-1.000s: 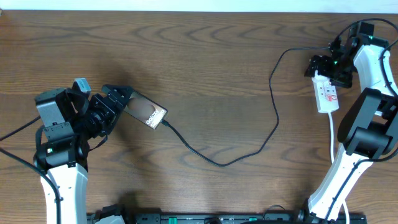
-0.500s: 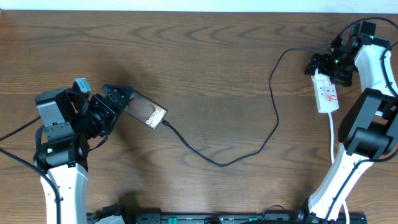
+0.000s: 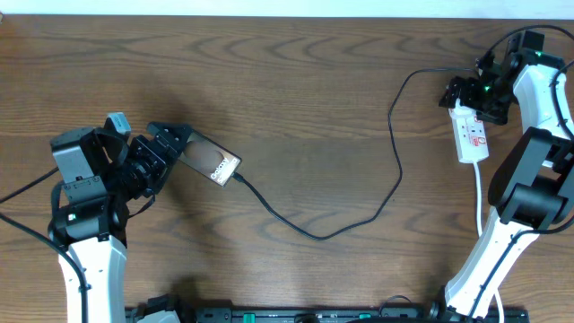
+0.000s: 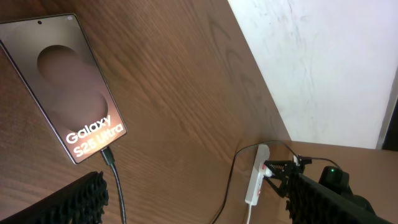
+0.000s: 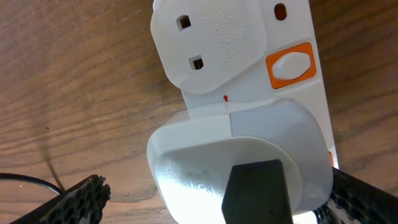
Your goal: Plug charger to phone and switch on socket
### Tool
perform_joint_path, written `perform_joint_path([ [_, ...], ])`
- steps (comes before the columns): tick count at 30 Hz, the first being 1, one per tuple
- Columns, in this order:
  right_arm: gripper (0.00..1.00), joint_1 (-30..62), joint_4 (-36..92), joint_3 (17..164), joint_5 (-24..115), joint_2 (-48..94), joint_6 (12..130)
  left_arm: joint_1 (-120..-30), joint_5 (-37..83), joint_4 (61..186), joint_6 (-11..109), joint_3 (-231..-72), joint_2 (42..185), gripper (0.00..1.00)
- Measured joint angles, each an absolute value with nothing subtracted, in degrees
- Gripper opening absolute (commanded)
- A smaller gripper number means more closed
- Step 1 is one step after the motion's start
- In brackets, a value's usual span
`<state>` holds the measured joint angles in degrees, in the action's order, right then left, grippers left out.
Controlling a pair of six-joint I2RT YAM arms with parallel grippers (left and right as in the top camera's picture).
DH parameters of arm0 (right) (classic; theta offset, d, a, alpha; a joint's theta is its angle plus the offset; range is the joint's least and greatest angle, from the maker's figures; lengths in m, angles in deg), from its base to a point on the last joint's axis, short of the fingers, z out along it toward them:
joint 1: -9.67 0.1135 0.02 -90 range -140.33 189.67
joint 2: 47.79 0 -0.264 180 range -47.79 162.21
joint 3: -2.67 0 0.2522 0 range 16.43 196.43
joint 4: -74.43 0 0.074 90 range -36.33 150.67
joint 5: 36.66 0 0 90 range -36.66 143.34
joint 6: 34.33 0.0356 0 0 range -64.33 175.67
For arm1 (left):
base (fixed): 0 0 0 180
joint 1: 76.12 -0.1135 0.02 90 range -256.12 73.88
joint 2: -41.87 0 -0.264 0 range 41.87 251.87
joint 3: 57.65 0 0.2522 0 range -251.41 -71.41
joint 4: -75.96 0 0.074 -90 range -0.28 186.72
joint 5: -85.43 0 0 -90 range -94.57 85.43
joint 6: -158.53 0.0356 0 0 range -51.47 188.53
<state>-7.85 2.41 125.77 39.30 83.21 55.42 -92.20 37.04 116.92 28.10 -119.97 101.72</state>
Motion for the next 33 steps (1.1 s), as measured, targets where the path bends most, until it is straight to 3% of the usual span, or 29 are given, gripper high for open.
perform_joint_path([
  [33,0.99,-8.15,2.19,125.88,37.97,83.21,55.42,-92.2,37.04,117.86,28.34,-119.97,101.72,0.91],
])
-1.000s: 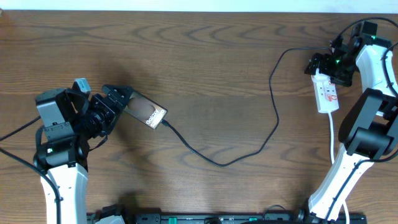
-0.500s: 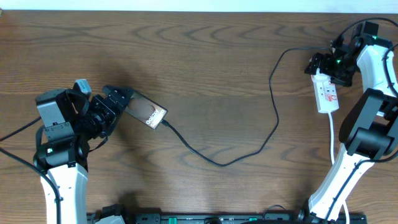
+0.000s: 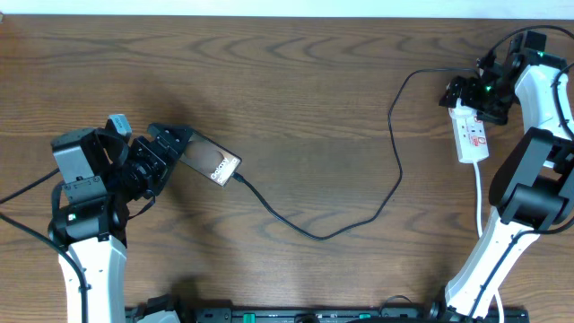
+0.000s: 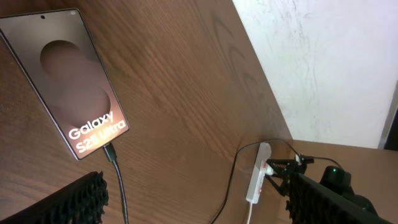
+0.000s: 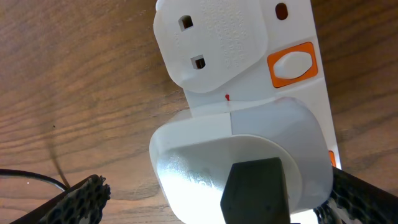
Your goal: Plug charger to phone and switch on socket
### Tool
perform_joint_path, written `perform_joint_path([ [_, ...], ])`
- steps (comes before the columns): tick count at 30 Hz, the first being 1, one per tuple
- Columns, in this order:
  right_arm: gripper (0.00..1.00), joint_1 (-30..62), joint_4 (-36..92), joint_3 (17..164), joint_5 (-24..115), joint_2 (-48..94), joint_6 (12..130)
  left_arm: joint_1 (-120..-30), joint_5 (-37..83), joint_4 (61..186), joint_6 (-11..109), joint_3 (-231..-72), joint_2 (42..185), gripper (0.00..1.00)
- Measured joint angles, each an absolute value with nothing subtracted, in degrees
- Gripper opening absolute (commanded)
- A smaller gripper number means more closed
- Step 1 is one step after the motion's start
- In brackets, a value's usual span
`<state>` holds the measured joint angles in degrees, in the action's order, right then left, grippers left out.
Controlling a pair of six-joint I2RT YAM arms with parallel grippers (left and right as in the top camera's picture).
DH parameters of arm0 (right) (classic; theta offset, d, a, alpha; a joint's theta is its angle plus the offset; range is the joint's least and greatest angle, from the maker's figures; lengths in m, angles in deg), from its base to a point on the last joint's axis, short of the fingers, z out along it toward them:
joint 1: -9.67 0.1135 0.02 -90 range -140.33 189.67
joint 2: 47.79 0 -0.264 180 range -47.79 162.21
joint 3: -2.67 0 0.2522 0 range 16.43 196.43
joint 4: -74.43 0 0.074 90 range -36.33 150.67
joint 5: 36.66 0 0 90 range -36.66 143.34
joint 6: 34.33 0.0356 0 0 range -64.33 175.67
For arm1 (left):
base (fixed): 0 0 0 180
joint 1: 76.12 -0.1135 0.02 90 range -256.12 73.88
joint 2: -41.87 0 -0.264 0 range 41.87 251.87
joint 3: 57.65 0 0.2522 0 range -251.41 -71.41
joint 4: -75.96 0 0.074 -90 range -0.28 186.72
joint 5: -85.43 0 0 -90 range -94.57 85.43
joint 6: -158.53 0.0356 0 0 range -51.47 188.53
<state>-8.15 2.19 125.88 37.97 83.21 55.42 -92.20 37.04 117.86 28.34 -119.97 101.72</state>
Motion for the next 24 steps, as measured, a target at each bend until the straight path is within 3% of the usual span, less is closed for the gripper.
perform_joint_path([
  [24,0.99,-8.22,2.26,125.88,37.48,83.21,55.42,-92.2,37.04,118.06,28.34,-119.97,101.72,0.91],
])
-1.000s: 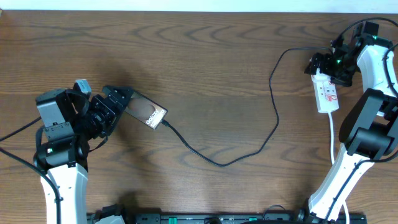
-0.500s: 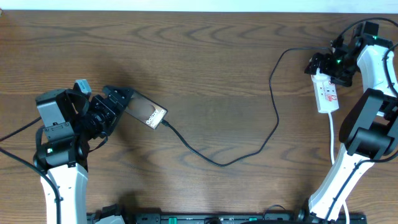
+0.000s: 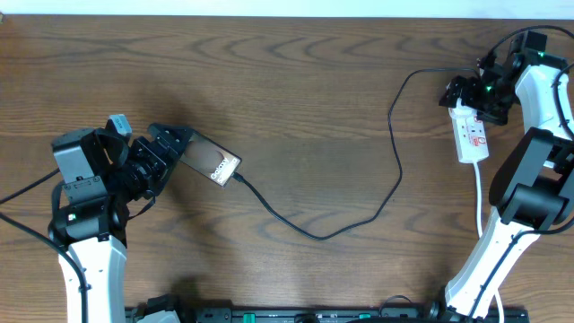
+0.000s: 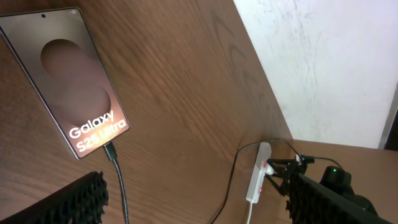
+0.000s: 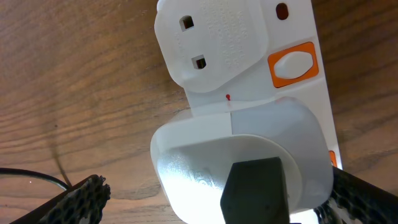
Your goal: Plug charger to phone and switch on socket
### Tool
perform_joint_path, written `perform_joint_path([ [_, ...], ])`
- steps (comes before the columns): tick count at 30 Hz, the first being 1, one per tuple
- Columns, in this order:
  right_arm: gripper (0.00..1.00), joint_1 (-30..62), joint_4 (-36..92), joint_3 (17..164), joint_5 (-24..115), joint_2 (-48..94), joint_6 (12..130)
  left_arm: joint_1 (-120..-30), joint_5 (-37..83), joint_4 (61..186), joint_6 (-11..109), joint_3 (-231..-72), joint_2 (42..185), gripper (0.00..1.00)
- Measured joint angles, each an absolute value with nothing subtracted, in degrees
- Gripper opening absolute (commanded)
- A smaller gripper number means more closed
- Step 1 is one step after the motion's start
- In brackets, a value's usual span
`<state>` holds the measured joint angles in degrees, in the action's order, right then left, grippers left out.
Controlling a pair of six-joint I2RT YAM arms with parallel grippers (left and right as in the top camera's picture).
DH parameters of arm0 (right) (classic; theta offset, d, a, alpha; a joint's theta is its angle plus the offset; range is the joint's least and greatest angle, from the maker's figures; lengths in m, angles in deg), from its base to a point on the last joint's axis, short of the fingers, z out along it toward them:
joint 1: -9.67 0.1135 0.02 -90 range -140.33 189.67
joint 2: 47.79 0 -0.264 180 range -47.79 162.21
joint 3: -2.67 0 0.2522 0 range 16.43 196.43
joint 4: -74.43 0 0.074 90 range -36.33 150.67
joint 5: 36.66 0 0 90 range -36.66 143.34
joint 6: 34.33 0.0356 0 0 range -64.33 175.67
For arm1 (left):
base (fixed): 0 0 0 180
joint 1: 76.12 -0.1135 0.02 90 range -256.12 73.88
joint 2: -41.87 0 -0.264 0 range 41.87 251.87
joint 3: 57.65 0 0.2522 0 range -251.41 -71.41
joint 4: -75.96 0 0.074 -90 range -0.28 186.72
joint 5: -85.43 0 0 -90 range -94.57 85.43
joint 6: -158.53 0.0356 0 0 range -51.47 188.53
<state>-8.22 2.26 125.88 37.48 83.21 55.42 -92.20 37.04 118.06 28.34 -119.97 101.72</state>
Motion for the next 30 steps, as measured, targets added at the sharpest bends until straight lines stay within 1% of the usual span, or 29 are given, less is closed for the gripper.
perform_joint_path([
  [30,0.99,-8.2,3.7,124.68,37.51,82.93,55.46,-92.2,37.04,118.08,28.34,-119.97,101.72,0.91],
])
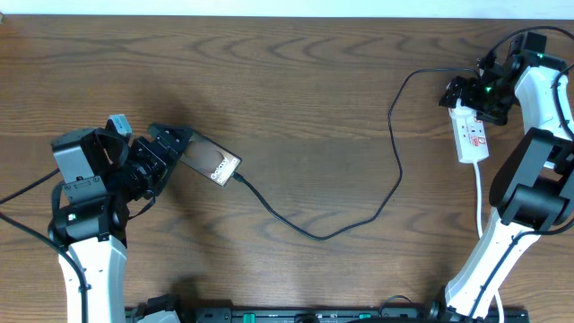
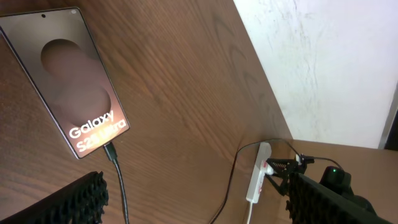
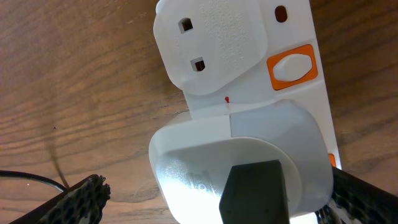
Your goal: Plug charger to phone and switch on socket
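The phone (image 1: pixel 212 162) lies face up left of centre, its screen (image 2: pixel 78 93) lit with "Galaxy S25 Ultra". A black cable (image 1: pixel 314 235) is plugged into its lower end (image 2: pixel 110 154) and runs to the white charger adapter (image 3: pixel 239 165) seated in the power strip (image 1: pixel 471 135). My left gripper (image 1: pixel 172 154) stands open just left of the phone, with nothing between its fingers (image 2: pixel 74 200). My right gripper (image 3: pixel 217 202) is open over the strip, its fingers (image 3: pixel 81 198) on either side of the adapter. An orange switch (image 3: pixel 292 66) sits beside the empty socket (image 3: pixel 211 43); another orange edge (image 3: pixel 333 162) peeks out by the adapter.
The strip's own white lead (image 1: pixel 482 202) runs toward the table's front past the right arm's base (image 1: pixel 489 269). The black cable loops across the middle of the wooden table (image 1: pixel 296 81). A white wall (image 2: pixel 323 68) lies beyond the far edge.
At the oldest moment the phone was lit with the cable in it, and my right gripper was open over the adapter. The left wrist view then shifted slightly off the phone. Nothing else has changed since.
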### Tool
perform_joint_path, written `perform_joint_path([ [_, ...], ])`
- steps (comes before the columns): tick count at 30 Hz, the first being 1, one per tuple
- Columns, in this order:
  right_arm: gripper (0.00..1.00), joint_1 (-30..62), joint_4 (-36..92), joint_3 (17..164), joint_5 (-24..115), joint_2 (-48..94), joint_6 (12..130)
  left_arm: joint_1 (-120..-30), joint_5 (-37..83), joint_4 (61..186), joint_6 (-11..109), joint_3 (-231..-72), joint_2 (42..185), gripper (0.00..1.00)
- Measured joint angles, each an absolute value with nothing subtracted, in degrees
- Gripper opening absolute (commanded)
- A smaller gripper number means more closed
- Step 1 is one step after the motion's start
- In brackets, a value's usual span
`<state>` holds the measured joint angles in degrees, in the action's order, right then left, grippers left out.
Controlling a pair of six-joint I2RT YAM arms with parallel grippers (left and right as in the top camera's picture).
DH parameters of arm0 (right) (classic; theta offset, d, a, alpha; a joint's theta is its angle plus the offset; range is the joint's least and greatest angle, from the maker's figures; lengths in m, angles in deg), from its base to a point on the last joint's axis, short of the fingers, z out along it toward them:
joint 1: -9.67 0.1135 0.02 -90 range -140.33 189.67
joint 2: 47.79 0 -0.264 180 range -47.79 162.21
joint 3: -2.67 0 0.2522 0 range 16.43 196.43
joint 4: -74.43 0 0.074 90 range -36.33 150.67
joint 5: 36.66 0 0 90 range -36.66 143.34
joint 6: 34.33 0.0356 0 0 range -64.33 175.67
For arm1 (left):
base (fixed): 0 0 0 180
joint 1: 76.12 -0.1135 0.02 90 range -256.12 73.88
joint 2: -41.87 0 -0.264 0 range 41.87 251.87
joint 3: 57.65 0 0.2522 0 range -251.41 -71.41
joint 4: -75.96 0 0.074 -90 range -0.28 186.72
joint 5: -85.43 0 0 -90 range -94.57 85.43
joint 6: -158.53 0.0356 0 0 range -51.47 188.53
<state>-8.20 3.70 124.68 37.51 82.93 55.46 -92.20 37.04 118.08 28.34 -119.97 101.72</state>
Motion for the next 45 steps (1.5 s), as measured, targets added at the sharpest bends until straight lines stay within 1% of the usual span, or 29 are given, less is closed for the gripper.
perform_joint_path([
  [45,0.99,-7.37,5.71,122.43,39.28,81.86,56.1,-92.2,36.62,119.17,28.34,-119.99,101.79,0.91],
])
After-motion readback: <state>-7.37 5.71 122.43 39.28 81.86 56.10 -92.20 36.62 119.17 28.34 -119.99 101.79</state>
